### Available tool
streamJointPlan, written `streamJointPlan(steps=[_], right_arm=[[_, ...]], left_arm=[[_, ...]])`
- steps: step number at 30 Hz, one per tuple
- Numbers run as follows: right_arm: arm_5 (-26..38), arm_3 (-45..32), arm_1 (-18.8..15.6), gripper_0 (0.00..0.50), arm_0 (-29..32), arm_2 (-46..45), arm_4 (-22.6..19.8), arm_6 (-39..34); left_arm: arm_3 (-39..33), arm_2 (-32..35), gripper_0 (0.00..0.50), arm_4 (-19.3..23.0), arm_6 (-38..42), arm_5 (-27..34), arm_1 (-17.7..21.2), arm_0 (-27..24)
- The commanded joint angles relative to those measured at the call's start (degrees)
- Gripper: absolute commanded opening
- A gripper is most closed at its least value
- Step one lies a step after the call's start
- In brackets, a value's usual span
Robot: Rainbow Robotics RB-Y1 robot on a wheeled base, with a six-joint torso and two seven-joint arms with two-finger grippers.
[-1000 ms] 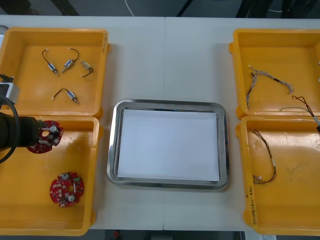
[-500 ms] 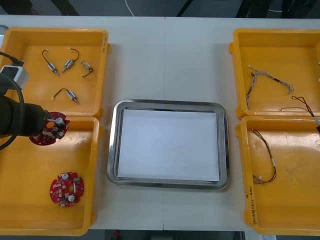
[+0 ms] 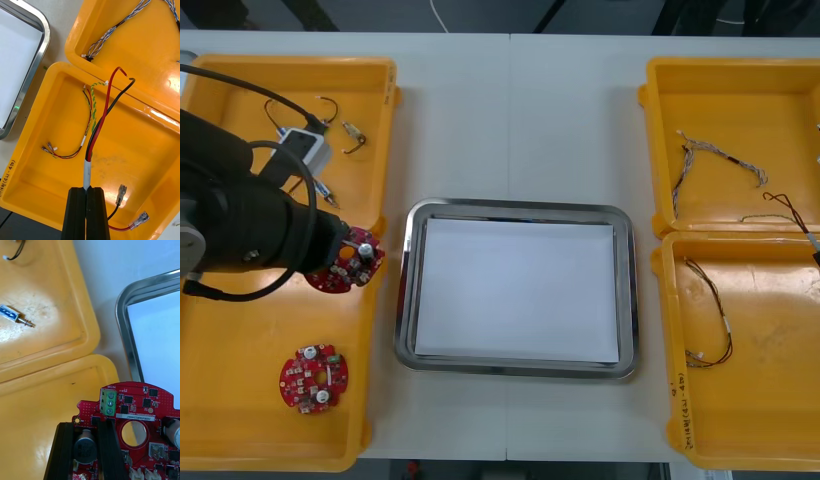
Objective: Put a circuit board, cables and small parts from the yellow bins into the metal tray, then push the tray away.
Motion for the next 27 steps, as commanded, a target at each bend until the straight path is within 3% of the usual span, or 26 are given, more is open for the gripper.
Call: streamJointPlan(steps=[1,7,15,27], right_arm=[[0.22,-0.01,-2.25,0.0,-1.31,0.54,0.32,1.72],[0.22,-0.01,-2.25,0.0,-1.39,0.45,0.41,1.63],[0.22,-0.01,-2.25,0.0,-1.39,0.45,0.41,1.72],[0.22,-0.01,-2.25,0.0,-1.31,0.36,0.15,1.72]], left_arm=[[-1.38,-7.05,0.001,-2.16,12.82,0.69,-0.36,-6.29],[1.25,-14.25,0.001,-2.34,19.24,0.69,-2.2,-11.83],[8.11,-25.5,0.001,-8.23,26.09,-0.8,-7.04,-17.37],[16.37,-38.25,0.003,-15.78,33.04,-9.15,-9.76,-19.12]])
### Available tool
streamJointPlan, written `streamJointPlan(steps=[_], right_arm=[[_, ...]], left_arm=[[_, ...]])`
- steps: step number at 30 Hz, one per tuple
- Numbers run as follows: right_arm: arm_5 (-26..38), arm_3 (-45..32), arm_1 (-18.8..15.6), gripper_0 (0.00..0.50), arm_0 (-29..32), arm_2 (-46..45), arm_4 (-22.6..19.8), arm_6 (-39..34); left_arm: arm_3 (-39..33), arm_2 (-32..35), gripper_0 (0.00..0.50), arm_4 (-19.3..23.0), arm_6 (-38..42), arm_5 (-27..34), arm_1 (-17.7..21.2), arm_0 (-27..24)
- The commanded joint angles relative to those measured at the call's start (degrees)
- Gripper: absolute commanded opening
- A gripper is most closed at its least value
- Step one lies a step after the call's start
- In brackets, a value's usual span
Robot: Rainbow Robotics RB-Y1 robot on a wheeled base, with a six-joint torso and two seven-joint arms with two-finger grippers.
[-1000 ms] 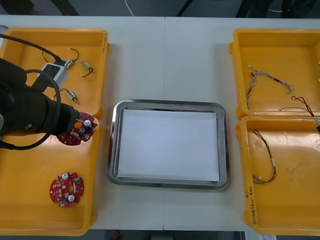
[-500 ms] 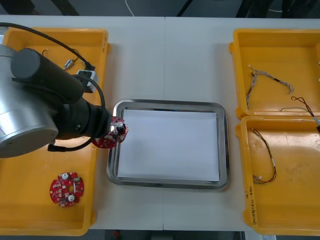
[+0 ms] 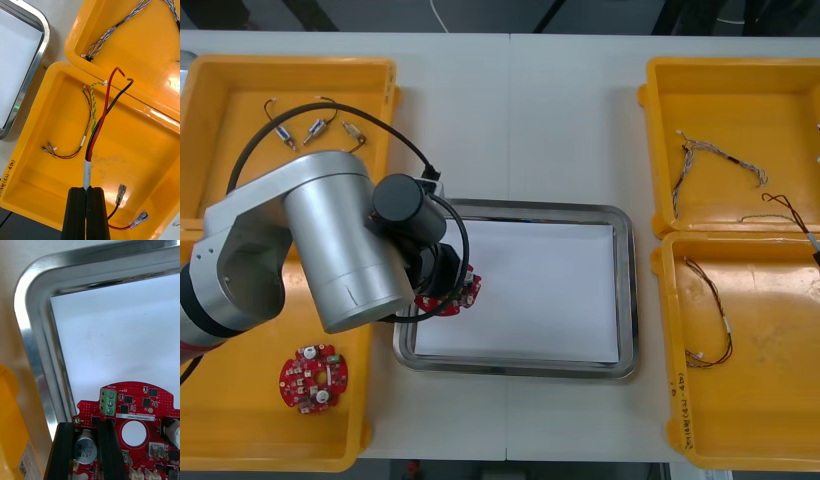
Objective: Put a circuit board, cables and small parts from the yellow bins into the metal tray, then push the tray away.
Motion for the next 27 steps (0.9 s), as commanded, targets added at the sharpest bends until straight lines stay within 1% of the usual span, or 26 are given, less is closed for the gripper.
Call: streamJointPlan(steps=[1,4,15,17,19,20,21,22,23,24,25,26,27], right_arm=[[0.21,-0.02,-2.23,0.0,-1.27,0.27,0.15,1.72],[0.21,-0.02,-2.23,0.0,-1.36,0.27,0.06,1.72],[0.21,-0.02,-2.23,0.0,-1.36,0.27,-0.03,1.72],[0.21,-0.02,-2.23,0.0,-1.36,0.27,-0.03,1.72],[0.21,-0.02,-2.23,0.0,-1.36,0.27,0.06,1.63],[0.21,0.07,-2.23,0.0,-1.27,0.27,-0.03,1.63],[0.21,0.07,-2.23,0.0,-1.36,0.27,-0.03,1.63],[0.21,-0.02,-2.23,0.0,-1.27,0.27,-0.03,1.63],[0.21,0.07,-2.23,0.0,-1.27,0.27,0.06,1.54],[0.21,-0.02,-2.23,0.0,-1.36,0.27,0.06,1.54],[0.21,-0.02,-2.23,0.0,-1.27,0.27,0.06,1.54],[0.21,0.07,-2.23,0.0,-1.27,0.27,-0.03,1.54],[0.21,-0.02,-2.23,0.0,-1.27,0.18,0.06,1.45]], left_arm=[[2.1,-3.69,0.003,-2.63,7.44,-3.75,-1.21,-2.08],[3.59,-6.07,0.002,-3.86,8.94,-5.6,-1.39,-1.99],[4.3,-10.37,0.005,-5.71,10.78,-5.86,-1.39,-1.99],[4.3,-11.08,0.008,-5.97,11.05,-5.95,-1.39,-1.9],[4.21,-11.52,0.033,-6.06,11.49,-6.04,-1.3,-1.9],[4.3,-11.78,0.061,-6.06,11.66,-6.04,-1.39,-1.9],[4.21,-11.78,0.071,-6.06,11.75,-6.04,-1.3,-1.9],[4.3,-11.78,0.118,-6.06,11.93,-6.04,-1.3,-1.9],[4.21,-11.87,0.213,-6.15,12.1,-6.04,-1.39,-1.9],[4.21,-11.78,0.318,-6.15,12.19,-6.04,-1.39,-1.9],[4.21,-11.78,0.41,-6.15,12.37,-6.04,-1.39,-1.99],[4.21,-11.78,0.477,-6.15,12.45,-6.13,-1.39,-1.99],[4.12,-11.78,0.489,-6.06,12.54,-6.04,-1.39,-1.99]])
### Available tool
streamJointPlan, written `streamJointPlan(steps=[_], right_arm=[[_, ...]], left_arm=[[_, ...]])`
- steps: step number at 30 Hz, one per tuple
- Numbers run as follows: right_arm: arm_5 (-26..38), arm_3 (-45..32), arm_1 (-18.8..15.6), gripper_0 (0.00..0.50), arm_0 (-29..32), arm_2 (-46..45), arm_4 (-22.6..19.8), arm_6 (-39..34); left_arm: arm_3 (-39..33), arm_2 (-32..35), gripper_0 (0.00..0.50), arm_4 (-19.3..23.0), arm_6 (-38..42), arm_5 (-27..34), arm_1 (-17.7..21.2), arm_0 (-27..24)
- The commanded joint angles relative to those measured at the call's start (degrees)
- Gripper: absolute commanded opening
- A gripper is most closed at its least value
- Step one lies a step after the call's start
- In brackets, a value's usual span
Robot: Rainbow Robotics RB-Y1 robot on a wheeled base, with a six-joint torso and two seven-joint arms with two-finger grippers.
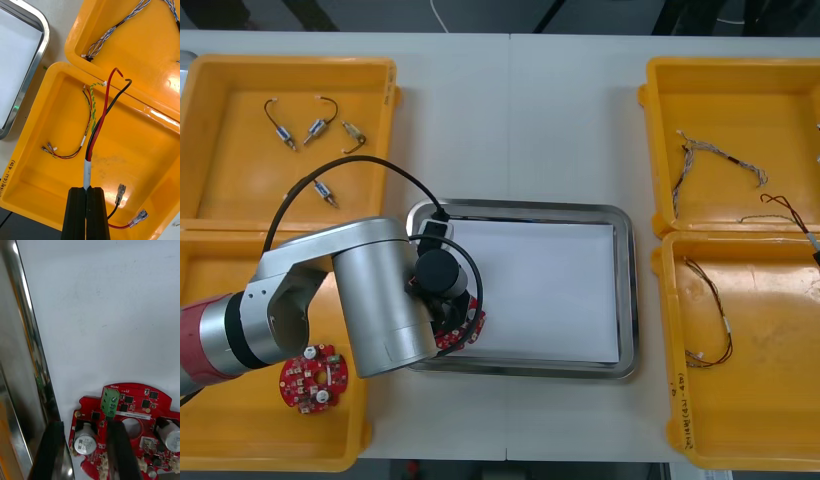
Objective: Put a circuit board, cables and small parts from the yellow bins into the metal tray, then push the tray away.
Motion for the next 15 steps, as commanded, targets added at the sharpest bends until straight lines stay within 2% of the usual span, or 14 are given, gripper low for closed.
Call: streamJointPlan(steps=[1,11,15], right_arm=[[0.21,-0.02,-2.23,0.0,-1.26,0.27,-0.02,1.54],[0.21,-0.02,-2.23,0.0,-1.35,0.27,-0.11,1.72],[0.21,-0.02,-2.23,0.0,-1.35,0.27,-0.55,1.45]], left_arm=[[-0.63,-0.68,0.5,-0.74,4.89,-0.59,-1.17,-1.96],[-4.32,1.96,0.5,-0.83,4.98,1.17,-0.56,-1.87],[-5.73,5.39,0.5,1.1,4.27,2.49,-0.21,-1.96]])
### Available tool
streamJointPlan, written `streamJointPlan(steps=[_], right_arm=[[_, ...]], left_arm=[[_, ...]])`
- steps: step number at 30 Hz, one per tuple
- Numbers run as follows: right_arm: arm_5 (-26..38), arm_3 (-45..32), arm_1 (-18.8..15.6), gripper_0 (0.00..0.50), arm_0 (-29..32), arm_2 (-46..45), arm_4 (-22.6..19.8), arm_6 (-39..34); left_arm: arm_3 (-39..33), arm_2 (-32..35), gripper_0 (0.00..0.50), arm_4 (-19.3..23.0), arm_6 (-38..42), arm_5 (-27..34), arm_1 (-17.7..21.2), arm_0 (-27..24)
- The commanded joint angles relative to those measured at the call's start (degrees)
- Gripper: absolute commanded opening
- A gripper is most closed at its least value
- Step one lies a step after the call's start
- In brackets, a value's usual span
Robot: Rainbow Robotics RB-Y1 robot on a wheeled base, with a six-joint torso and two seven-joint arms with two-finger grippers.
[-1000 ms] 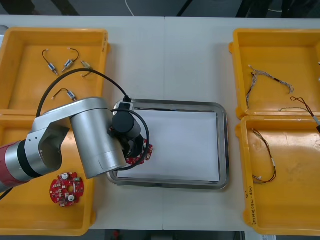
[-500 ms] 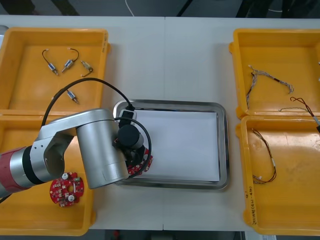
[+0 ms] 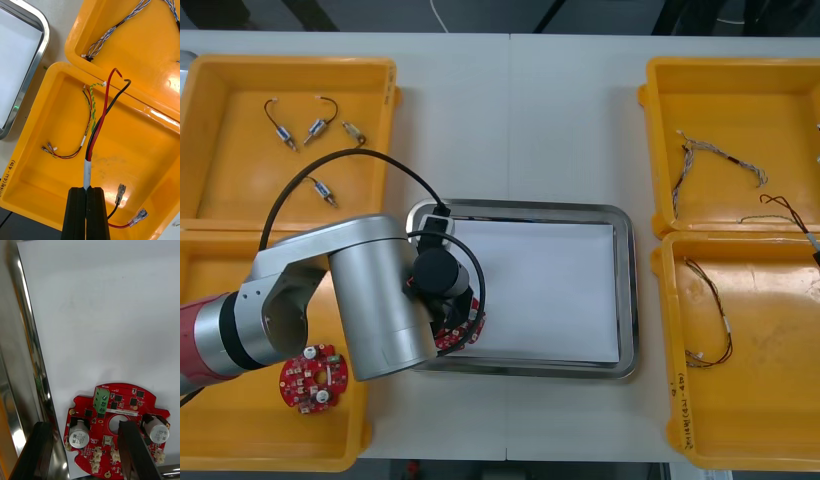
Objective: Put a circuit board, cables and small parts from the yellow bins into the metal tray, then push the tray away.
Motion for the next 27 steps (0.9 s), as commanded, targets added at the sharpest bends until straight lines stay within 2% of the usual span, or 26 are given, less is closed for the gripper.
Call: streamJointPlan(steps=[1,8,15,21,27], right_arm=[[0.21,-0.02,-2.23,0.0,-1.44,0.27,-0.79,1.45],[0.21,-0.02,-2.93,0.0,-3.72,2.2,-2.55,1.72],[0.21,-0.11,-4.34,0.0,-8.38,6.77,-4.48,1.54],[0.21,-0.11,-4.43,0.0,-14.53,12.22,-7.03,1.72],[0.21,-0.29,-4.43,0.0,-21.92,20.75,-7.91,1.8]], left_arm=[[-3.79,5.93,0.5,2.36,2.65,1.59,0.0,-1.82],[-5.02,14.02,0.5,6.66,1.33,3.52,1.75,-1.91],[-6.16,21.22,0.5,9.74,-0.17,7.91,3.86,-2.0],[-6.16,26.06,0.5,12.99,-3.59,9.41,7.12,-2.35],[-4.67,34.14,0.5,18.97,-8.78,11.87,10.81,-2.44]])
